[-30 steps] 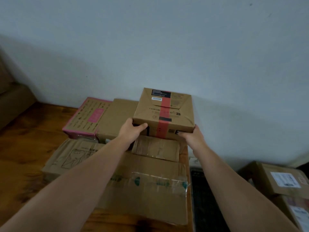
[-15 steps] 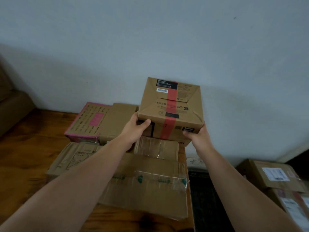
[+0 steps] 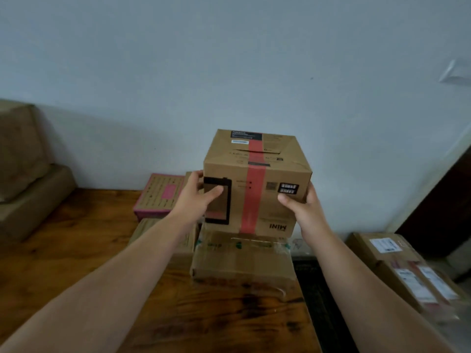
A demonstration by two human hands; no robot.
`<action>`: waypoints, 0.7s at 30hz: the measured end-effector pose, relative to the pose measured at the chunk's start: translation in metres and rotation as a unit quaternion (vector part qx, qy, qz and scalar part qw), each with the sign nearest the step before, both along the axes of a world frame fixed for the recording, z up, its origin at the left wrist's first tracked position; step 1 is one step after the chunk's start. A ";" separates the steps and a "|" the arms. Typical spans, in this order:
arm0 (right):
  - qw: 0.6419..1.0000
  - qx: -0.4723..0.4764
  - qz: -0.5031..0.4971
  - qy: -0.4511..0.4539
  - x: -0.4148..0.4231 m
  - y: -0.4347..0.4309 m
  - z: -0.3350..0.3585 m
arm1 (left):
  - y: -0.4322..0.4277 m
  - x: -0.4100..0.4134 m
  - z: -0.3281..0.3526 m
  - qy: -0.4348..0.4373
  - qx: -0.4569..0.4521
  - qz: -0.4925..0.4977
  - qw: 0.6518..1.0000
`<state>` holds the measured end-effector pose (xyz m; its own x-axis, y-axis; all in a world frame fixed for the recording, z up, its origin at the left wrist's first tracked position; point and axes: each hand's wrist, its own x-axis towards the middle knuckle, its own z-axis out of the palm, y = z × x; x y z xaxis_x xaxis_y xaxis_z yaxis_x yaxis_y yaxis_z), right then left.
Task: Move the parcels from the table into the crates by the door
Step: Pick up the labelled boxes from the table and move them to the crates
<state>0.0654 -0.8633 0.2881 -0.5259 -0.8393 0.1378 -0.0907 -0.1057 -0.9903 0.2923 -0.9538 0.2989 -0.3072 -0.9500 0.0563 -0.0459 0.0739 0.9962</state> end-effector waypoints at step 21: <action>0.994 0.068 0.082 -0.019 0.023 0.055 0.057 | 0.050 0.040 0.018 -0.024 0.046 -0.020 0.998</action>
<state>0.0882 -0.8079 0.3450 -0.3828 -0.9238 -0.0009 -0.0448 0.0195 -0.9988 0.3328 -0.9037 0.3170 -0.3457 -0.9371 -0.0472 -0.0928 -0.0159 0.9956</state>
